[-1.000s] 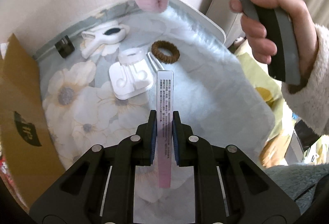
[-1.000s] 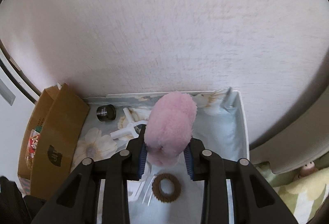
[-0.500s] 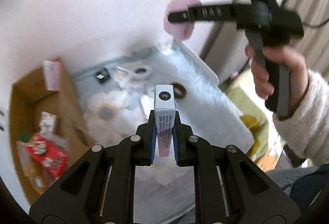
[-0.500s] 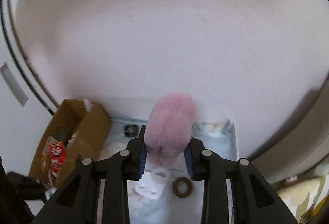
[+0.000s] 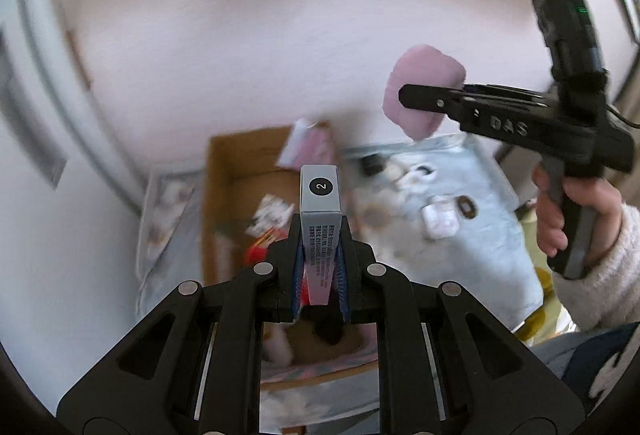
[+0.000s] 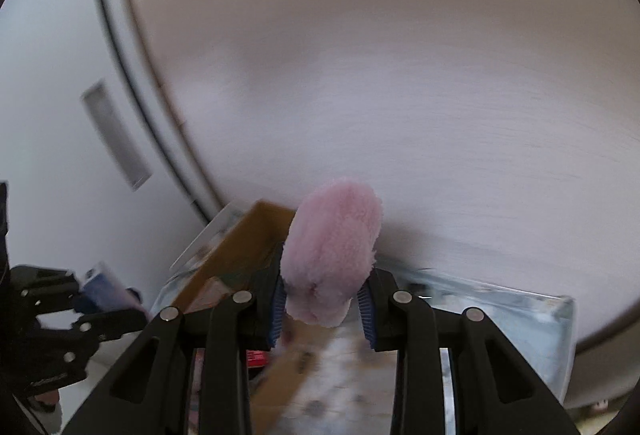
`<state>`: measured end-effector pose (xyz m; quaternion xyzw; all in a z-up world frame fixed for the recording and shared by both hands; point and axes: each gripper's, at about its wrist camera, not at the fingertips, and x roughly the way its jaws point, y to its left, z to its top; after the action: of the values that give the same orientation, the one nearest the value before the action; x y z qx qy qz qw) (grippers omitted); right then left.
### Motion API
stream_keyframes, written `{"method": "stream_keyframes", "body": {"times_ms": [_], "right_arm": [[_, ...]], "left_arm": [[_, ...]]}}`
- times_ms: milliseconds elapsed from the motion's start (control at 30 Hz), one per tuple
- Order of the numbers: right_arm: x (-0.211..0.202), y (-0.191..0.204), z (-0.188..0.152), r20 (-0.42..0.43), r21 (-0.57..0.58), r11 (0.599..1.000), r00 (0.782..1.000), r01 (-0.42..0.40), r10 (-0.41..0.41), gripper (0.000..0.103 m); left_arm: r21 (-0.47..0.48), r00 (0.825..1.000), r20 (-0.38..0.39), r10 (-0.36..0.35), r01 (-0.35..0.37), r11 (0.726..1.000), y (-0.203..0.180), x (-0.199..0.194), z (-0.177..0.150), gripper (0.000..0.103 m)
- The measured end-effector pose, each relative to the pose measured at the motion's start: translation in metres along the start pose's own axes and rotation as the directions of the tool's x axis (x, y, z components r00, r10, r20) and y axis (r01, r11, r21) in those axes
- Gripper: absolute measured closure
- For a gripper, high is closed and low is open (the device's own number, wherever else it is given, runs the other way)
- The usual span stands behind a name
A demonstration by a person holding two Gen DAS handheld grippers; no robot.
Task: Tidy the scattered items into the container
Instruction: 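Carry both items into the cardboard box and release them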
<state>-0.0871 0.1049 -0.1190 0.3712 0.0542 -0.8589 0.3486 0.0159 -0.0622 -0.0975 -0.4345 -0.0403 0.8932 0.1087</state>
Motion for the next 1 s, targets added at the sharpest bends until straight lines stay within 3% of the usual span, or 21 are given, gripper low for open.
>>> {"method": "stream_keyframes", "body": {"times_ms": [100, 267, 600, 633, 667, 700, 733, 867, 1000], "right_arm": [[0.029, 0.029, -0.012, -0.070, -0.049, 0.998, 0.997, -0.038, 0.035, 0.074], [0.068, 0.048, -0.026, -0.172, -0.095, 0.995, 0.985, -0.022, 0.005, 0.074], [0.095, 0.056, -0.018, -0.196, -0.142, 0.989, 0.978, 0.048, -0.076, 0.071], [0.099, 0.058, -0.016, -0.199, -0.150, 0.987, 0.976, 0.063, -0.092, 0.060], [0.100, 0.058, -0.015, -0.201, -0.155, 0.985, 0.973, 0.079, -0.110, 0.049], [0.101, 0.057, -0.014, -0.197, -0.159, 0.983, 0.972, 0.096, -0.127, 0.045], [0.100, 0.056, -0.011, -0.185, -0.159, 0.981, 0.973, 0.112, -0.141, 0.041], [0.092, 0.045, -0.004, -0.151, -0.109, 0.986, 0.979, 0.124, -0.140, 0.041], [0.084, 0.036, -0.002, -0.141, -0.024, 0.992, 0.982, 0.121, -0.123, 0.041]], "left_arm": [[-0.080, 0.999, -0.053, -0.011, 0.007, 0.997, 0.022, 0.017, -0.017, 0.091], [-0.172, 0.992, -0.113, -0.062, 0.042, 0.984, 0.036, 0.045, -0.046, 0.091], [-0.217, 0.990, -0.107, -0.087, 0.062, 0.974, 0.037, 0.050, -0.056, 0.090], [-0.221, 0.991, -0.108, -0.083, 0.058, 0.974, 0.038, 0.050, -0.054, 0.085], [-0.227, 0.990, -0.110, -0.092, 0.065, 0.972, 0.038, 0.051, -0.053, 0.059], [-0.242, 0.989, -0.110, -0.097, 0.068, 0.968, 0.040, 0.052, -0.051, 0.014], [-0.258, 0.991, -0.104, -0.087, 0.057, 0.964, 0.042, 0.052, -0.049, 0.000], [-0.276, 0.992, -0.023, -0.124, 0.112, 0.954, 0.048, 0.038, -0.043, 0.001], [-0.273, 0.995, -0.013, -0.104, 0.096, 0.957, 0.053, 0.035, -0.039, 0.001]]}}
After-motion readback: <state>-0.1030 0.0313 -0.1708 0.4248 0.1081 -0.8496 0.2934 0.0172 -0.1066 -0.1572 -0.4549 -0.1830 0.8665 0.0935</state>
